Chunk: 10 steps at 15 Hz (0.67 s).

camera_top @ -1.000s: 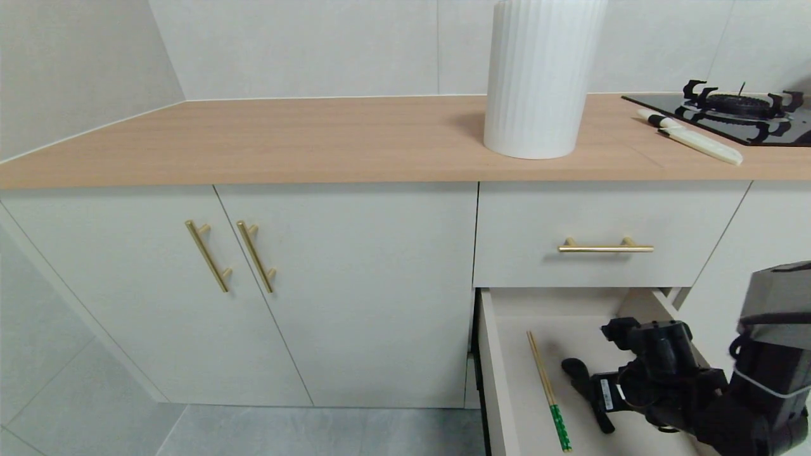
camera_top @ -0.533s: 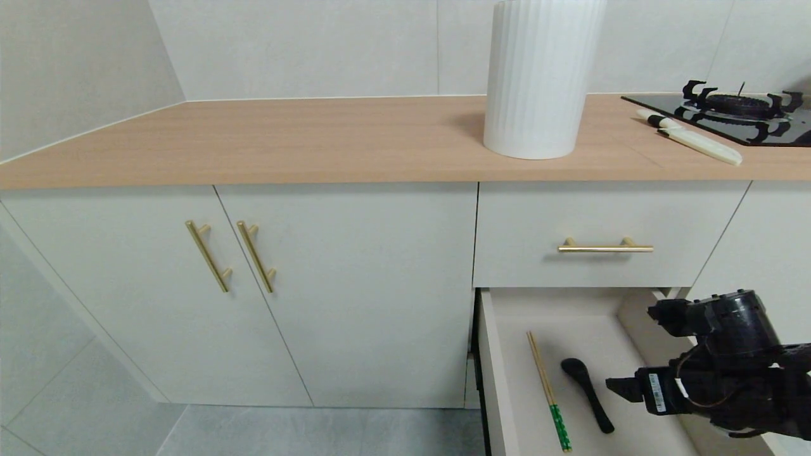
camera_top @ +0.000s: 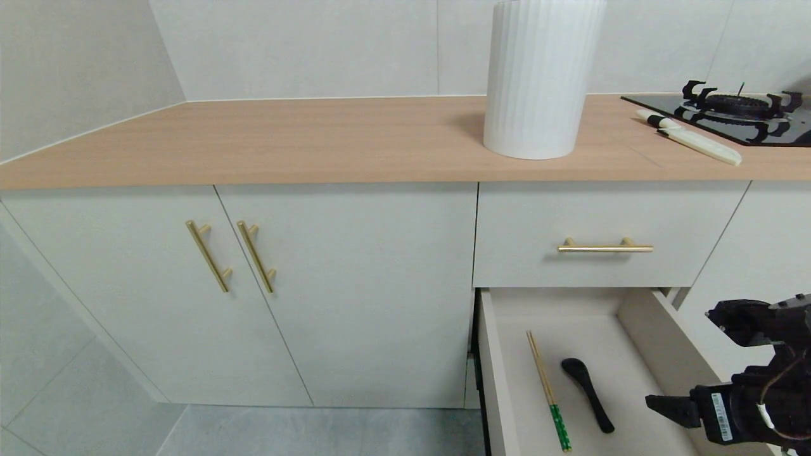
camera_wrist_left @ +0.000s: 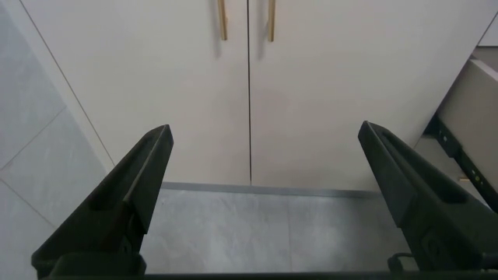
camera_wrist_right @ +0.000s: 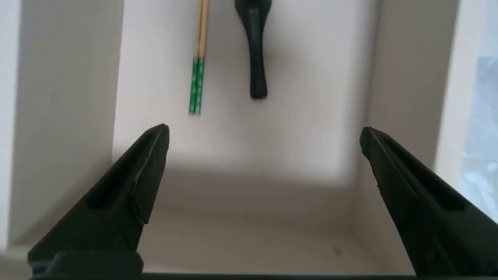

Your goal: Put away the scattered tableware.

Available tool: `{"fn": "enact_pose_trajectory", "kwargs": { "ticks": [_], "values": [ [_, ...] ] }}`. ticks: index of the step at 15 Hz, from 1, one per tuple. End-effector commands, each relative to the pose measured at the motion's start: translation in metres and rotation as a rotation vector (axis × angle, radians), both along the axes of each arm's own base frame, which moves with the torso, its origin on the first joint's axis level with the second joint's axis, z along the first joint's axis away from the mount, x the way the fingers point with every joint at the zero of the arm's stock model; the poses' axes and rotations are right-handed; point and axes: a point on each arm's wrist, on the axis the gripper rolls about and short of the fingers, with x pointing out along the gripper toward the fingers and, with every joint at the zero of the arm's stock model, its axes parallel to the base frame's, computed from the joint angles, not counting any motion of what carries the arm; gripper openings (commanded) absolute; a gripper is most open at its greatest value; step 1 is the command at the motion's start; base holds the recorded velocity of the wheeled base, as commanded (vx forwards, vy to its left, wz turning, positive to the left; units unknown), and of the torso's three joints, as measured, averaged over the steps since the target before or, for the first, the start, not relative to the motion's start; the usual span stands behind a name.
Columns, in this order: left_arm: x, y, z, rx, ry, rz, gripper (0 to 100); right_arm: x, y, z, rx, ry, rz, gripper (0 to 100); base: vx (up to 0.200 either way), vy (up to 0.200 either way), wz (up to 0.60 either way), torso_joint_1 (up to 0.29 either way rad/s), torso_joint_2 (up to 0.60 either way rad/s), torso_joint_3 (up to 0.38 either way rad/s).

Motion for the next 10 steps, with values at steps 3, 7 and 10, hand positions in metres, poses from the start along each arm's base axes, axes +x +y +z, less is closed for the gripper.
{"fn": "enact_pose_trajectory", "kwargs": {
  "ticks": [3,7,10],
  "values": [
    [0.0,0.0,0.0,0.001,0.0,0.001,100,-0.031,-0.004,0.011,-0.002,0.007,0.047,100,-0.2,0.0,0.0,0.012,0.0,0.004],
    [0.0,0.0,0.0,-0.001,0.0,0.001,100,-0.044,-0.003,0.008,-0.028,0.079,0.093,100,-0.05,0.0,0.0,-0.001,0.0,0.001],
    [0.0,0.0,0.0,-0.001,0.0,0.001,100,-0.042,0.005,-0.006,-0.084,0.21,0.141,100,0.0,0.0,0.0,0.0,0.0,0.0]
  ]
}}
